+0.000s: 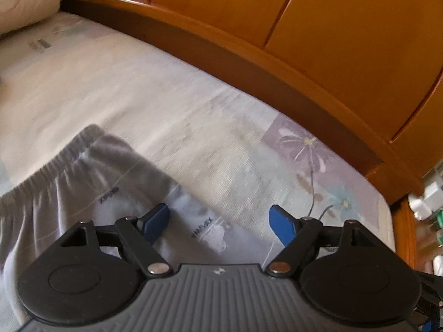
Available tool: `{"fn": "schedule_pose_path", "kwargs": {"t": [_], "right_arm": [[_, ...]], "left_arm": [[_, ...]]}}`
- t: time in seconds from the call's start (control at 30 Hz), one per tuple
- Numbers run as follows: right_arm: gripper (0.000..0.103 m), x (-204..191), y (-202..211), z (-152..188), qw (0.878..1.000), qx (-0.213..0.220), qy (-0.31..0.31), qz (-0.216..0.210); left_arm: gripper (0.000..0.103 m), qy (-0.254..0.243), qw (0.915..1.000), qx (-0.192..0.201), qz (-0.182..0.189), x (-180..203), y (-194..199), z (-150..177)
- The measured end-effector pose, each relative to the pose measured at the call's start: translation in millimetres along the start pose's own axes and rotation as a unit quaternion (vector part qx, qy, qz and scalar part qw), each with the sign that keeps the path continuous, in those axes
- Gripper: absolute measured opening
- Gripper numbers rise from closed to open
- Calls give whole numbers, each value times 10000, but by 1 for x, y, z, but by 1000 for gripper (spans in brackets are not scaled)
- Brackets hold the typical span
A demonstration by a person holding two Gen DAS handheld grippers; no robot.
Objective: Fold clothes
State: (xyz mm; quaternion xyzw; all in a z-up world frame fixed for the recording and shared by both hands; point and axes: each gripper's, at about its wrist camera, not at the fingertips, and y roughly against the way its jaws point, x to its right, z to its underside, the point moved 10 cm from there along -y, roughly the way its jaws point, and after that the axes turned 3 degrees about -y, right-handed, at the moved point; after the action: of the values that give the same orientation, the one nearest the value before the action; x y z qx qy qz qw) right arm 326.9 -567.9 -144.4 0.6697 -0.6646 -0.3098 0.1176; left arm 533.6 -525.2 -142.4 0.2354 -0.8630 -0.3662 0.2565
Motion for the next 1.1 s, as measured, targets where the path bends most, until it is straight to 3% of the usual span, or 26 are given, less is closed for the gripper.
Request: {"fn": "schedule_pose_path", "kwargs": {"t": [0.2,0.4,0.63,0.77,0.97,1.1], "right_arm": [[63,-2,5,-3,9999,111,-17,-91],[63,-8,6,-9,9995,207,-135,-211],[64,-21,8,-13,9989,290,-2,-376],[64,-20,5,-14,9986,257,-84,-445],[64,-28,2,-15,9977,222,-158,-619],[64,-35,-1,-10,9980,126,48,-613]], "left_arm": [[81,-109,9996,226,-158,-12,24,-24],[81,69,9982,105,-587,-47,-14,-24],[81,-174,9980,212,-565,-41,30,-25],[82,-67,9989,290,-369,-50,51,-16],[81,144,9954,59,-946,-95,47,16],[81,353,9955,314,-823,-97,68,19]]}}
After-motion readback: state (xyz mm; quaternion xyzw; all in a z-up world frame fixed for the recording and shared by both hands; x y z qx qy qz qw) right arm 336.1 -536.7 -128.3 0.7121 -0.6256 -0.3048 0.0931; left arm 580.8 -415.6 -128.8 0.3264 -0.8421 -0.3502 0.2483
